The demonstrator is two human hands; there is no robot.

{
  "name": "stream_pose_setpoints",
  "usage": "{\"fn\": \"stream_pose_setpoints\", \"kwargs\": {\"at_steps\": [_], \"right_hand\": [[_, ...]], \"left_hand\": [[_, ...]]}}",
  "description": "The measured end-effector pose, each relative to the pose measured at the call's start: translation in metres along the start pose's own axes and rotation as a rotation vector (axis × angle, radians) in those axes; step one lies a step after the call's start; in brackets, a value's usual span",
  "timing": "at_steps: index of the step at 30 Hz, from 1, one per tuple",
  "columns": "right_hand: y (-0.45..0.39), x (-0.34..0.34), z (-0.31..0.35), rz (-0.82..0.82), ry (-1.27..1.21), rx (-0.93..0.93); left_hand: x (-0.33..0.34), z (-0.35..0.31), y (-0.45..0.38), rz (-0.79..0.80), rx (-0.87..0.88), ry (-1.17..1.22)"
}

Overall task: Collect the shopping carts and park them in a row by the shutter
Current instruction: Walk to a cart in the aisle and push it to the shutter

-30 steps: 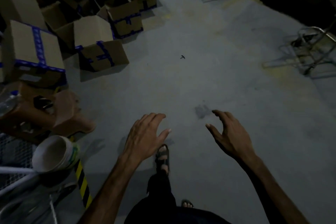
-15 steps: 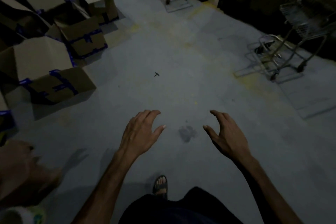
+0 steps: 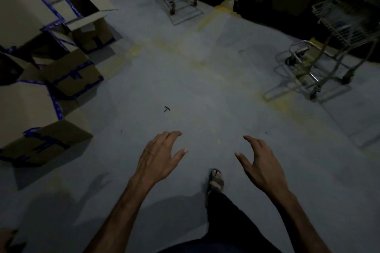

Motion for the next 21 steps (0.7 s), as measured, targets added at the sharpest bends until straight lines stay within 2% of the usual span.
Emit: {"fn": "stream_pose_setpoints", "kwargs": {"at_steps": [8,12,17,21], "right_hand": [[-0.232,-0.022,0.028,-0.025,0.014,-0.091],[-0.331,-0.027,0.054,-0.022,0.019,-0.135],[-0.433,-0.004,0.071,-0.001,0.031,-0.14],[-0.516,0.022,0.082,0.016,0.02,-0.13]], "left_hand": [[-0.007,-0.017,-0.22,-0.111,-0.026,-0.003],[-0.007,-0.014,-0.302,-0.166,-0.059,0.029],[0.026,0.015,-0.393,-0.167,-0.107,0.011],[0.053,0.039,-0.482,-0.151,-0.076,-0.014]]}}
Point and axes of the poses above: each hand's wrist, its own y-axis away from the middle knuckle, its own x-axis out of the palm, z = x × y, the point moved 10 cm from there along -y, towards the middle knuckle, and after that the axes turned 14 degrees about -z, right-handed, at the moved point
